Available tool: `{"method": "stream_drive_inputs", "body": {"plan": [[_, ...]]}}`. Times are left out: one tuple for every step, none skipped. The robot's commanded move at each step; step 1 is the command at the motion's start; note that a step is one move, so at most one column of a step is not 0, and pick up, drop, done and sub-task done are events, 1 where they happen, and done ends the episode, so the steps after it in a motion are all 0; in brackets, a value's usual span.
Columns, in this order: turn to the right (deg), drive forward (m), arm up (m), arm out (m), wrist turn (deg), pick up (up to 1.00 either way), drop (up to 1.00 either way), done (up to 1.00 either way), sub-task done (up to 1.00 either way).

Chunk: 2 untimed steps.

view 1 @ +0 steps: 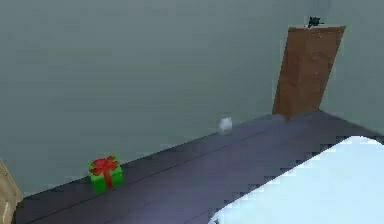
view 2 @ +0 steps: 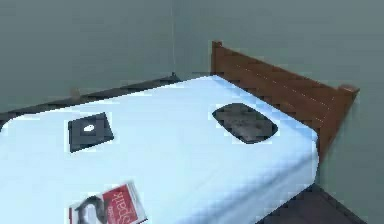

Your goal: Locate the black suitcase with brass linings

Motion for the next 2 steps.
{"method": "stream_drive_inputs", "body": {"plan": [[-30.0, 0.0, 0.0, 0.0, 0.0, 0.0, 0.0, 0.0, 0.0], [0.0, 0.45, 0.0, 0.0, 0.0, 0.0, 0.0, 0.0, 0.0]]}}
